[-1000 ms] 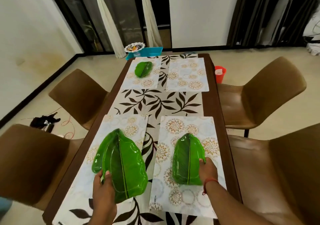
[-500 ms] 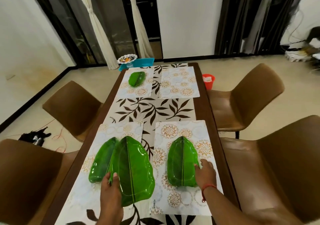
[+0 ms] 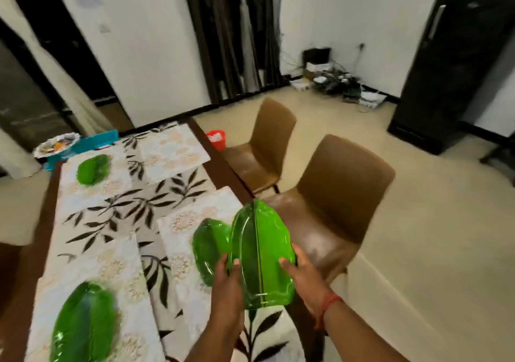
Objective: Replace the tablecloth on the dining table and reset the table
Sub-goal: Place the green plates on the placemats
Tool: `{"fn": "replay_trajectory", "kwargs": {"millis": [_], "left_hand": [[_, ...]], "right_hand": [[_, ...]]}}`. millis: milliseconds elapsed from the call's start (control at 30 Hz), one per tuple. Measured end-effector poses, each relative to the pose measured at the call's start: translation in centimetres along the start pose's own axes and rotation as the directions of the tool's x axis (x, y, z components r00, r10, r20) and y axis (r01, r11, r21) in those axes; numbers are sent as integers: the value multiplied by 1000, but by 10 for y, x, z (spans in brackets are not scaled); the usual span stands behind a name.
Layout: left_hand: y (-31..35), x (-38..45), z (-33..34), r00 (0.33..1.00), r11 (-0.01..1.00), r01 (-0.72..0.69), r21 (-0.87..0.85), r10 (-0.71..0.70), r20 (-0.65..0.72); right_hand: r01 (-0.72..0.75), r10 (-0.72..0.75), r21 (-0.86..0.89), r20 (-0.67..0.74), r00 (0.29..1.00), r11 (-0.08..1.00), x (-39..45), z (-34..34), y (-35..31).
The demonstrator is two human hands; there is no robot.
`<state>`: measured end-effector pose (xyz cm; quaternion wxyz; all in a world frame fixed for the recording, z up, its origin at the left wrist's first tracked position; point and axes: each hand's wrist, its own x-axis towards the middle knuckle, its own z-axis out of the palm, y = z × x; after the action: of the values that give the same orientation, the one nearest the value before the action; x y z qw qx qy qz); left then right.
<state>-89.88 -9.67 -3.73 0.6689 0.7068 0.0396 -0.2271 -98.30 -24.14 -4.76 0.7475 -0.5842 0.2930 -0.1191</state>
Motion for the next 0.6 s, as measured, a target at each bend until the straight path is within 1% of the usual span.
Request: {"fn": "replay_trajectory", "kwargs": {"millis": [100, 200, 267, 367, 467, 600], "left_hand": [[19, -23, 60, 980, 990, 38, -139, -10, 198], [30, -41, 128, 929, 982, 36, -185, 35, 368], [32, -51, 173, 902, 981, 45, -189, 42, 431], [39, -71, 263, 855, 967, 104, -232, 32, 518], [42, -92, 355, 808, 946, 170, -276, 27, 588], [52, -113, 472, 764, 933, 178, -311, 68, 641]], "right_hand": [[59, -44, 117, -129, 991, 991, -12, -57, -21], [130, -101, 110, -239, 966, 985, -16, -120, -39], [171, -131, 116, -293, 947, 978, -19, -165, -47], [263, -202, 135, -352, 914, 955, -19, -250, -73], [314, -252, 113, -379, 891, 943, -20, -339, -103], [337, -272, 112, -382, 883, 935, -24, -449, -149]]}}
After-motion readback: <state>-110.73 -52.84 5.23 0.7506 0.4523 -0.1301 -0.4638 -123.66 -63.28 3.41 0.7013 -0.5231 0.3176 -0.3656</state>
